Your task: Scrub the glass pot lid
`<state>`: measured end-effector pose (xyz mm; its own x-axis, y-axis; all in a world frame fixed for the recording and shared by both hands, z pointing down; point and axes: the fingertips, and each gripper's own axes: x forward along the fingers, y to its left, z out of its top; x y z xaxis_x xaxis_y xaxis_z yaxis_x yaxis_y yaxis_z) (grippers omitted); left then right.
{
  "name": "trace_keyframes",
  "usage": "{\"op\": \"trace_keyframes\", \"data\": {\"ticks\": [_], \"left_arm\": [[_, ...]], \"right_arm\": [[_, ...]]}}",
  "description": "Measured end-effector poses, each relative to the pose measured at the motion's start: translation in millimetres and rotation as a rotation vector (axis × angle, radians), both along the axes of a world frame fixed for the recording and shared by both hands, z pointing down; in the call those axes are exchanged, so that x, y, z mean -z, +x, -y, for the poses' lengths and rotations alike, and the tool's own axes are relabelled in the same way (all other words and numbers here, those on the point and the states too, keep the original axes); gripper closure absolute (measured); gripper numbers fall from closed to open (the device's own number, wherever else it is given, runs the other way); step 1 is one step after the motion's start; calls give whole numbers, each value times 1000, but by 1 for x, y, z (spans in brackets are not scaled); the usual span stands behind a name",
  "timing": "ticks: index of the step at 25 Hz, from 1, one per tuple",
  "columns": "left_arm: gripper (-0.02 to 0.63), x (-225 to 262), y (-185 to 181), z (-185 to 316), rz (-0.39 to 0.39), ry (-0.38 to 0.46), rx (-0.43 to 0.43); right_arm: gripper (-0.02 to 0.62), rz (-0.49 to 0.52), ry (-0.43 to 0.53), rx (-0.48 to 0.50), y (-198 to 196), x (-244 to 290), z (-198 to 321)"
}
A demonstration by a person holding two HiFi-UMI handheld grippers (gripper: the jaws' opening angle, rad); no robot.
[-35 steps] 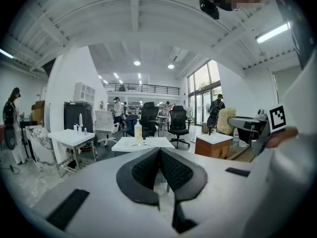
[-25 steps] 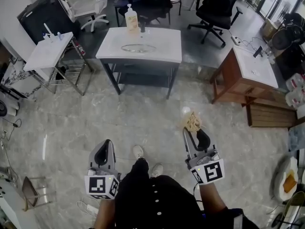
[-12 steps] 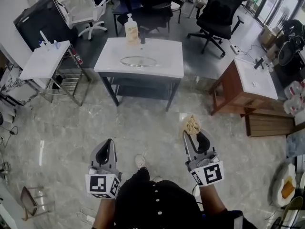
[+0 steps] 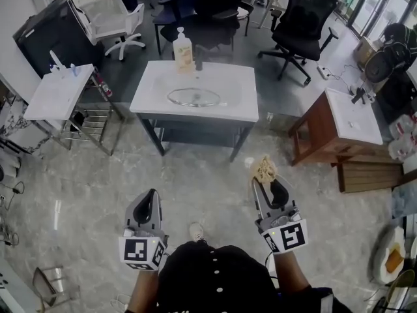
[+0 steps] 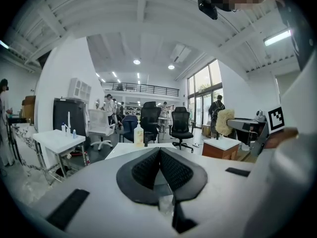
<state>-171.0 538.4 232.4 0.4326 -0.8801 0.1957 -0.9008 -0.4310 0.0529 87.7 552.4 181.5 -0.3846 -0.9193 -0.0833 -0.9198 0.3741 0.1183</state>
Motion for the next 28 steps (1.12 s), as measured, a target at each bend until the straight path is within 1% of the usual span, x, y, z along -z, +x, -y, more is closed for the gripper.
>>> {"op": "trace_keyframes", "data": {"ticks": [4,8,11,16,20,24,28], "left_arm": [[581,-4,-13,27,1,-4,-26],[580,-3,-29,52,0,7,-32],[580,-7,-33,70,0,-6,-34],[580,-16,-29,96,-10,-28,-48],[580,-22,-22,119,-9,-33,-49],[580,-25,-18,152,-13,-40,-28],[581,-25,-9,191,-11,-36,-25]], "right_arm": [[466,1,7,-17,-11,-1,27],[465,1,8,-31,-24,-3,48],[465,9,0,-43,-28,-6,62],[465,13,-12,-60,-25,-10,88],[465,10,-10,-71,-16,-12,111],[465,15,-8,-66,-8,-15,146],[466,17,-7,-52,-2,-17,186]]}}
